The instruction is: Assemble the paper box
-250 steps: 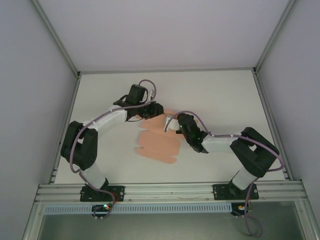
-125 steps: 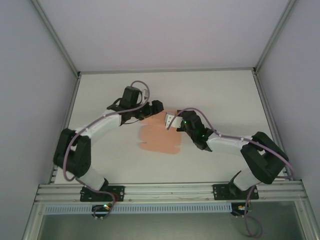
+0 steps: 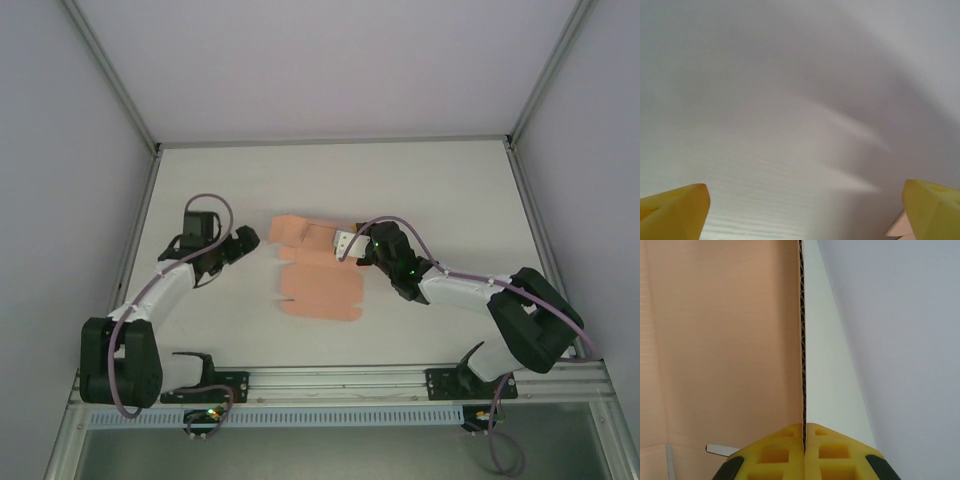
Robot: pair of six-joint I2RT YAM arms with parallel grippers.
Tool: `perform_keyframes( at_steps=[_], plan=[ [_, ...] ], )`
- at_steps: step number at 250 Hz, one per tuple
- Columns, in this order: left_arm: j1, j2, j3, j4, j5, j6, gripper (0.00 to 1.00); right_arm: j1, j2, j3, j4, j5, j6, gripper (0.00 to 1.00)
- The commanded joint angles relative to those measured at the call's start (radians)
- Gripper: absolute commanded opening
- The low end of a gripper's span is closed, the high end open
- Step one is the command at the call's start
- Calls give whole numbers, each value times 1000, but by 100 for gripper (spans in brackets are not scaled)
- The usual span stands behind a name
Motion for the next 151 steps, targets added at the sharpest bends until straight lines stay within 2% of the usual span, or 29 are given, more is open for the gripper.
perform_keyframes(
  at_steps=[1,35,86,151],
  plan=[
    [-5,4,-48,116,88,41,93,-5,-25,62,-38,-32,6,0],
    [-42,55,-121,309,136,-21,88,-11,-22,82,-59,-75,-13,0],
    [-101,134,-113,419,165,-12,84,-11,-20,102,-83,-98,31,0],
    [-160,230,-194,786,270,-83,79,-14,25,126,-98,-71,35,0]
  ],
)
